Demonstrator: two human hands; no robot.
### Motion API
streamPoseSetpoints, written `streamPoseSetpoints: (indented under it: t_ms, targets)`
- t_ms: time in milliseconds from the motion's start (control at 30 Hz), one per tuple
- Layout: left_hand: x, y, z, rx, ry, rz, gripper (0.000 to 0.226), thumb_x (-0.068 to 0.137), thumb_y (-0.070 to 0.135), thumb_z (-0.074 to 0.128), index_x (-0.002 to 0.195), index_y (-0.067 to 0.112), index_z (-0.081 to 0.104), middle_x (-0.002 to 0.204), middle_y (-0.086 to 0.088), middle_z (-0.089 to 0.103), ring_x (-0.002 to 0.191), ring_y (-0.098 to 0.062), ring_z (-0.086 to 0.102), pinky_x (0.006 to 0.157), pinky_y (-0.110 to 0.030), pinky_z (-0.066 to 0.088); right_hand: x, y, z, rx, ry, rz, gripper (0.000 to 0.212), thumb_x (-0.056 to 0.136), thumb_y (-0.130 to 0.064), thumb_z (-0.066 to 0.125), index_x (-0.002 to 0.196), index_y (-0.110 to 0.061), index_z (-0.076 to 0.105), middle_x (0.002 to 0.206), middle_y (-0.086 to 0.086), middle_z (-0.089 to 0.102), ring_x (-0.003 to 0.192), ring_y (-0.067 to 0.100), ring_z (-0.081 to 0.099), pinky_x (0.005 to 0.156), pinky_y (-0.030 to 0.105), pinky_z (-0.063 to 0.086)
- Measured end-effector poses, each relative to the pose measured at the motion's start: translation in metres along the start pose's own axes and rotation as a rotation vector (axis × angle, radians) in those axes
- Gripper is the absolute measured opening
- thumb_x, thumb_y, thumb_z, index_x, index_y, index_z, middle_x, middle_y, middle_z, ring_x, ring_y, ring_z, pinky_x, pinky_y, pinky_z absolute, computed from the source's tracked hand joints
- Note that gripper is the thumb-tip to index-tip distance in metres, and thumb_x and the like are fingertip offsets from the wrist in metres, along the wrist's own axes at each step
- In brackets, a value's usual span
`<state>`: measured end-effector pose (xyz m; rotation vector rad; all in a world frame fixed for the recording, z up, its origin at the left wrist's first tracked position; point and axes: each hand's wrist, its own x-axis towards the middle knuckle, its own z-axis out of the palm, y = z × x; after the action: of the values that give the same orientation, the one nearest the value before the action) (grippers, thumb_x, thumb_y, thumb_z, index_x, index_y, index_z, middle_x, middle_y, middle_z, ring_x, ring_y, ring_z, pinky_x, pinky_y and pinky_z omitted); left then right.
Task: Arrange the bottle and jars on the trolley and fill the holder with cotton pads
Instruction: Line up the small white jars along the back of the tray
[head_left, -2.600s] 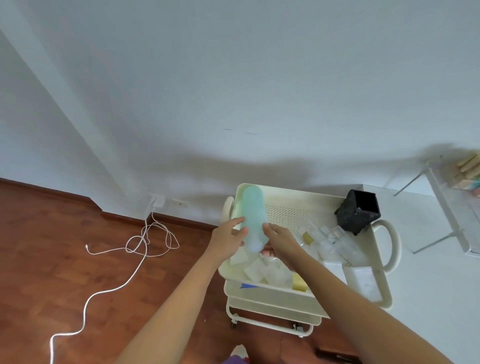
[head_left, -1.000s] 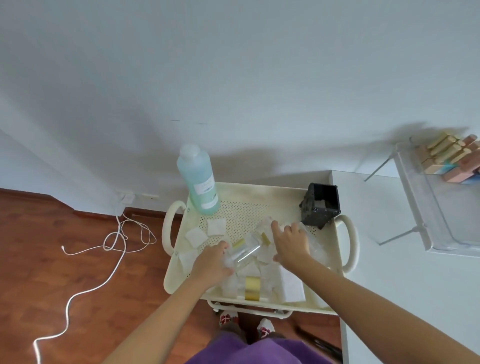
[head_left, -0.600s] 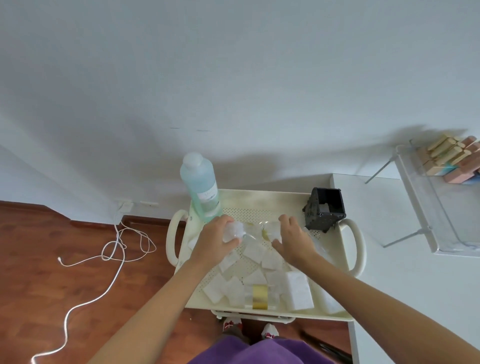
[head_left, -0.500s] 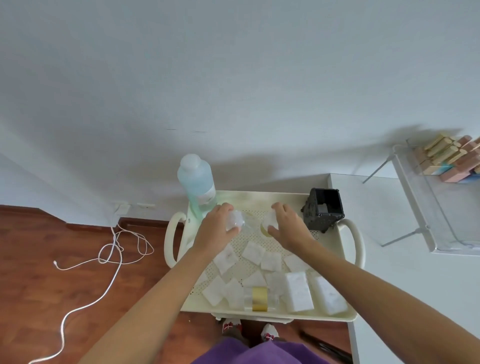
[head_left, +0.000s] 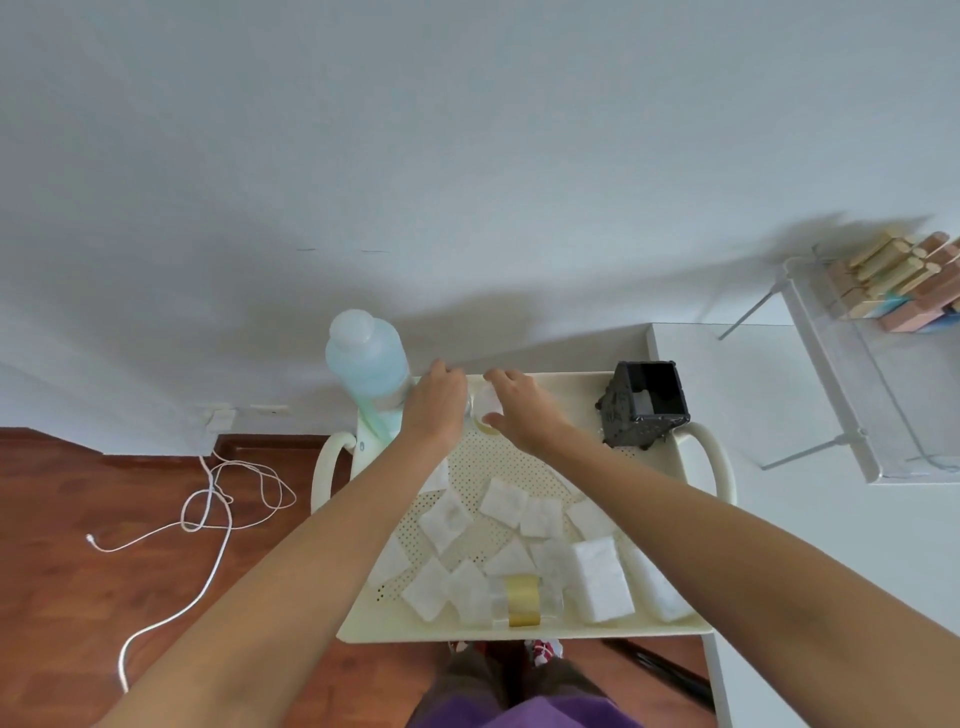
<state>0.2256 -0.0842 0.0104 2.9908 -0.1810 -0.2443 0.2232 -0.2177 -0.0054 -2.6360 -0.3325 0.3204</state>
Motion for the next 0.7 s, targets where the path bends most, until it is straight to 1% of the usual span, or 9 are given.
streamPoseSetpoints:
  t_ms: [200, 267, 367, 433, 467, 500, 600, 633, 700]
  targets:
    - [0.000, -0.001, 0.007, 0.059, 0.050, -0.014, 0.029, 0.086, -0.007, 0.058, 0.114, -0.001, 0.053, 0.118, -0.018, 0.054, 0.105, -0.030, 0.057, 0.085, -0.034, 0.052, 0.004, -0.004, 0.006, 0.082, 0.022, -0.001, 0.055, 0.086, -0.018, 0.068, 0.134, -0.008, 0.043, 0.122, 0.016, 0.058, 0.109, 0.033, 0.057, 0.088, 0.038, 0.047]
    - [-0.001, -0.004, 0.015, 0.065, 0.091, -0.003, 0.039, 0.085, -0.006, 0.061, 0.122, -0.004, 0.049, 0.123, -0.020, 0.053, 0.115, -0.030, 0.053, 0.091, -0.033, 0.051, 0.001, -0.003, 0.004, 0.113, 0.003, -0.012, 0.062, 0.085, -0.017, 0.069, 0.138, -0.009, 0.038, 0.126, 0.018, 0.056, 0.112, 0.034, 0.055, 0.091, 0.038, 0.046]
    - [-0.017, 0.000, 0.016, 0.029, 0.203, 0.095, 0.058, 0.076, -0.008, 0.069, 0.129, -0.005, 0.045, 0.127, -0.020, 0.051, 0.120, -0.032, 0.051, 0.096, -0.036, 0.050, -0.014, 0.004, -0.005, 0.141, -0.005, 0.000, 0.067, 0.085, -0.015, 0.070, 0.141, -0.011, 0.034, 0.131, 0.018, 0.053, 0.112, 0.033, 0.055, 0.094, 0.040, 0.047]
    - [-0.040, 0.003, 0.014, -0.081, 0.209, 0.220, 0.058, 0.075, -0.003, 0.071, 0.128, 0.002, 0.049, 0.126, -0.014, 0.053, 0.114, -0.028, 0.054, 0.090, -0.036, 0.052, -0.034, 0.016, -0.013, 0.117, 0.013, 0.045, 0.057, 0.087, -0.013, 0.066, 0.138, -0.010, 0.040, 0.128, 0.016, 0.055, 0.108, 0.031, 0.057, 0.091, 0.041, 0.050]
    - [-0.054, 0.002, 0.015, -0.171, 0.135, 0.268, 0.054, 0.078, 0.004, 0.070, 0.128, 0.006, 0.050, 0.126, -0.009, 0.052, 0.112, -0.024, 0.054, 0.089, -0.035, 0.052, -0.047, 0.025, -0.017, 0.094, 0.018, 0.087, 0.050, 0.089, -0.013, 0.063, 0.135, -0.009, 0.044, 0.126, 0.015, 0.057, 0.108, 0.030, 0.058, 0.089, 0.040, 0.051]
    - [-0.068, 0.000, 0.018, -0.276, -0.001, 0.273, 0.050, 0.081, 0.011, 0.069, 0.127, 0.010, 0.051, 0.125, -0.006, 0.053, 0.111, -0.021, 0.055, 0.089, -0.034, 0.051, -0.062, 0.036, -0.020, 0.069, 0.021, 0.139, 0.045, 0.091, -0.014, 0.062, 0.132, -0.008, 0.047, 0.125, 0.013, 0.058, 0.108, 0.029, 0.059, 0.088, 0.039, 0.052]
    - [-0.104, -0.012, 0.035, -0.459, -0.491, 0.187, 0.047, 0.078, 0.034, 0.072, 0.118, 0.015, 0.057, 0.115, -0.001, 0.059, 0.103, -0.015, 0.058, 0.087, -0.026, 0.049, -0.109, 0.067, -0.022, -0.071, 0.024, 0.287, 0.036, 0.092, -0.018, 0.059, 0.125, -0.006, 0.049, 0.119, 0.013, 0.057, 0.109, 0.029, 0.055, 0.088, 0.032, 0.047]
    - [-0.114, -0.017, 0.044, -0.460, -0.590, 0.173, 0.050, 0.075, 0.039, 0.074, 0.117, 0.017, 0.058, 0.114, 0.001, 0.060, 0.101, -0.012, 0.058, 0.085, -0.024, 0.049, -0.121, 0.075, -0.020, -0.108, 0.014, 0.326, 0.034, 0.092, -0.019, 0.059, 0.122, -0.006, 0.049, 0.118, 0.013, 0.056, 0.109, 0.029, 0.053, 0.088, 0.031, 0.045]
    - [-0.129, -0.022, 0.058, -0.459, -0.696, 0.156, 0.055, 0.071, 0.044, 0.076, 0.116, 0.019, 0.060, 0.114, 0.005, 0.062, 0.100, -0.009, 0.059, 0.083, -0.019, 0.048, -0.137, 0.087, -0.011, -0.093, -0.019, 0.413, 0.034, 0.091, -0.019, 0.059, 0.120, -0.005, 0.047, 0.116, 0.014, 0.055, 0.108, 0.028, 0.052, 0.084, 0.031, 0.044]
